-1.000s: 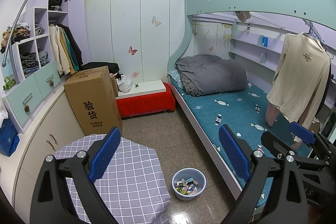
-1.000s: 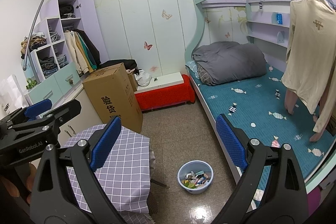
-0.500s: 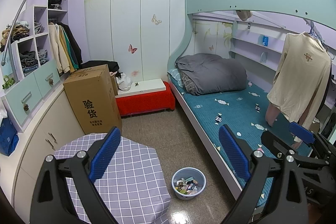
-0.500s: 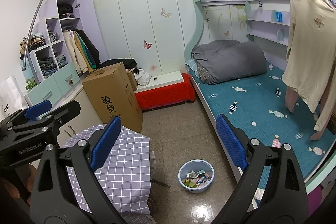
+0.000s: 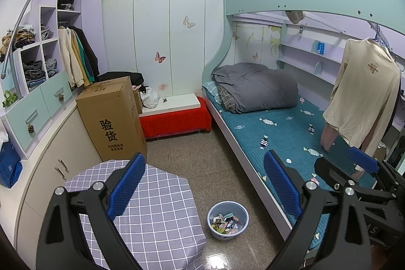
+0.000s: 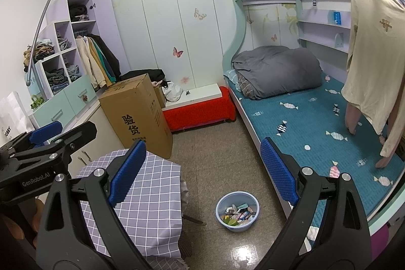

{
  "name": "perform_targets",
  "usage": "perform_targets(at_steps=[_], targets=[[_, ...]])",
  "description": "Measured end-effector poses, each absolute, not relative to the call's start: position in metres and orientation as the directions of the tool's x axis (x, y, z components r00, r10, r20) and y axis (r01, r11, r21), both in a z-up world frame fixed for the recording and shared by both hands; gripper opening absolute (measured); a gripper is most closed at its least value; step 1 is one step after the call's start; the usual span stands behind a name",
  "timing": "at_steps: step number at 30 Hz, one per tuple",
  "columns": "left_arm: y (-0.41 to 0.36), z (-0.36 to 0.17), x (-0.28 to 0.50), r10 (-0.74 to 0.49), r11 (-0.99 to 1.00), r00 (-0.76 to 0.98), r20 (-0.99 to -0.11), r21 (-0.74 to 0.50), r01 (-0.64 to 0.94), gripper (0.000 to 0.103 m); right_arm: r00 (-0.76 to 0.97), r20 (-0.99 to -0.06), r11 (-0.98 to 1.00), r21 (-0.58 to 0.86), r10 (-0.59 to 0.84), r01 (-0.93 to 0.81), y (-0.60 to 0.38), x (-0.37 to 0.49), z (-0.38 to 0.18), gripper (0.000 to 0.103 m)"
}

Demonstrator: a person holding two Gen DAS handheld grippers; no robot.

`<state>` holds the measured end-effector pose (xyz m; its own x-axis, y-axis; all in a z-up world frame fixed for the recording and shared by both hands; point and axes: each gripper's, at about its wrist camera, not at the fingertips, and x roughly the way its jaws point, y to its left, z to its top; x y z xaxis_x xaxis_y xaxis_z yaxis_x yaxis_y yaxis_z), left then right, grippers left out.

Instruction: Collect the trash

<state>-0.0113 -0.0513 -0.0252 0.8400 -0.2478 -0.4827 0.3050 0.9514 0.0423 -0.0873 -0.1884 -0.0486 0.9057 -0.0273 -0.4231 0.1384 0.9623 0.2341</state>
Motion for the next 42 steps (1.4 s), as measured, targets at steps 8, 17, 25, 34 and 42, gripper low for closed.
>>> perform_targets(at_steps=[8, 17, 25, 34, 42], targets=[[-0.047, -0.029, -0.004, -0.236, 0.954, 0.838, -0.492, 0.046, 0.295, 0.093, 0.902, -0.431, 0.962, 0.242, -0.013, 0.129, -0.187, -0.079, -0.052, 0.090], [-0.054, -0.030, 0.002, -0.214, 0.959, 0.836, -0.506, 0.052, 0.277, 0.093, 0.896, -0.443, 0.961, 0.251, 0.012, 0.111, -0.194, -0.065, -0.054, 0.090], [-0.062, -0.027, 0.014, -0.196, 0.964, 0.835, -0.513, 0.053, 0.260, 0.093, 0.894, -0.447, 0.962, 0.255, 0.031, 0.094, -0.204, -0.051, -0.054, 0.090], [-0.070, -0.027, 0.025, -0.168, 0.972, 0.837, -0.520, 0.053, 0.229, 0.093, 0.889, -0.454, 0.964, 0.258, 0.063, 0.064, -0.216, -0.037, -0.056, 0.090], [-0.075, -0.037, 0.031, -0.147, 0.979, 0.827, -0.543, 0.042, 0.202, 0.093, 0.875, -0.477, 0.966, 0.255, 0.085, 0.045, -0.223, -0.027, -0.063, 0.090]])
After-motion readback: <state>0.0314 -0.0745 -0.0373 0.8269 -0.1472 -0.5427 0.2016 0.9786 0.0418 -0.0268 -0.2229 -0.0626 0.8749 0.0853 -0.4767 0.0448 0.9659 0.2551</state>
